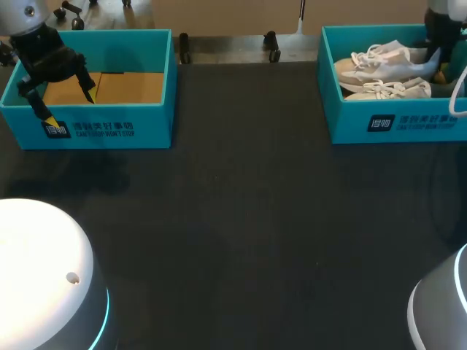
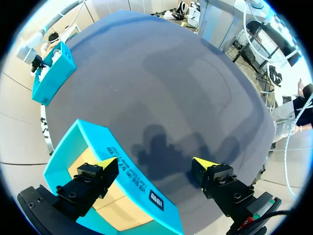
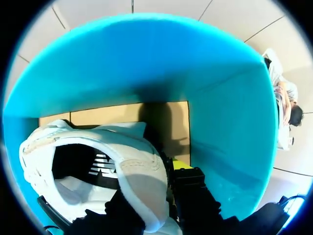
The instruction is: Take the shoe out of the shoebox, open the shoe tongue, remove and reinsert the insole, then place the shoe into the shoebox
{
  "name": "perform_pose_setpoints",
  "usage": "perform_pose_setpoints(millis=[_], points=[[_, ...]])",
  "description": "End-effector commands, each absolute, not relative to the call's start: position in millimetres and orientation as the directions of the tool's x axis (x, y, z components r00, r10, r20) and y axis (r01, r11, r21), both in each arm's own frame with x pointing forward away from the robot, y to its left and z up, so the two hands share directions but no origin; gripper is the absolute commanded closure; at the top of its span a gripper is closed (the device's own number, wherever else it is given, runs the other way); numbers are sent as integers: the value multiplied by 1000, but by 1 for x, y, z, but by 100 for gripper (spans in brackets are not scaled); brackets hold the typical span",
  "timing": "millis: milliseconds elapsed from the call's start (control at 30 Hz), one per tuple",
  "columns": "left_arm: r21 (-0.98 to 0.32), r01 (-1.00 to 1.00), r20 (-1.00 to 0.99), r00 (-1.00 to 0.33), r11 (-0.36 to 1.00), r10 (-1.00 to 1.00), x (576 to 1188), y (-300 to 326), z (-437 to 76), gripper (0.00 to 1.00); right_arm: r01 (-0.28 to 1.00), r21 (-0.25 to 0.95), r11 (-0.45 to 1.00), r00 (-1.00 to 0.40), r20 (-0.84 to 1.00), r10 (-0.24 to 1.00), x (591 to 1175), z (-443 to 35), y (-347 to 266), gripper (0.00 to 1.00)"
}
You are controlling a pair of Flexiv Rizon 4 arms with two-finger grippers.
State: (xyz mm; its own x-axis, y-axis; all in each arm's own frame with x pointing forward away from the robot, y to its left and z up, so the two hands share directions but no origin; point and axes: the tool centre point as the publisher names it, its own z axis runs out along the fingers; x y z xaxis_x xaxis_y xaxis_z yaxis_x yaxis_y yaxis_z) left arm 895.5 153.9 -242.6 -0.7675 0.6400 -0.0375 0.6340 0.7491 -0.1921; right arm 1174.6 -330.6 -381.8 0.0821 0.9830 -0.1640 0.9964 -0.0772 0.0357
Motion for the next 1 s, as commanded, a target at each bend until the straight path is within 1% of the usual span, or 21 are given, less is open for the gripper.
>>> perform_pose_setpoints(millis=[33,200,367,667,1000], points=[[-190,635,-36,-767,749,641,895,154,-242,0,997,28,-72,76,-150,986,1178,-382,-332,0],[-190,635,-36,-767,749,641,895,154,-242,0,997,43,-66,72,-146,987,1173,-367,-330,0],[-190,635,-36,-767,749,641,895,154,-242,0,997,64,-49,56,-117,992,1165,-339,-324,0],[-190,635,-36,-767,749,641,895,154,-242,0,996,81,37,-32,-65,997,1150,-287,-281,0],[-190,635,-36,-767,749,641,895,154,-242,0,995,66,70,-70,-5,998,1094,-248,-239,0]])
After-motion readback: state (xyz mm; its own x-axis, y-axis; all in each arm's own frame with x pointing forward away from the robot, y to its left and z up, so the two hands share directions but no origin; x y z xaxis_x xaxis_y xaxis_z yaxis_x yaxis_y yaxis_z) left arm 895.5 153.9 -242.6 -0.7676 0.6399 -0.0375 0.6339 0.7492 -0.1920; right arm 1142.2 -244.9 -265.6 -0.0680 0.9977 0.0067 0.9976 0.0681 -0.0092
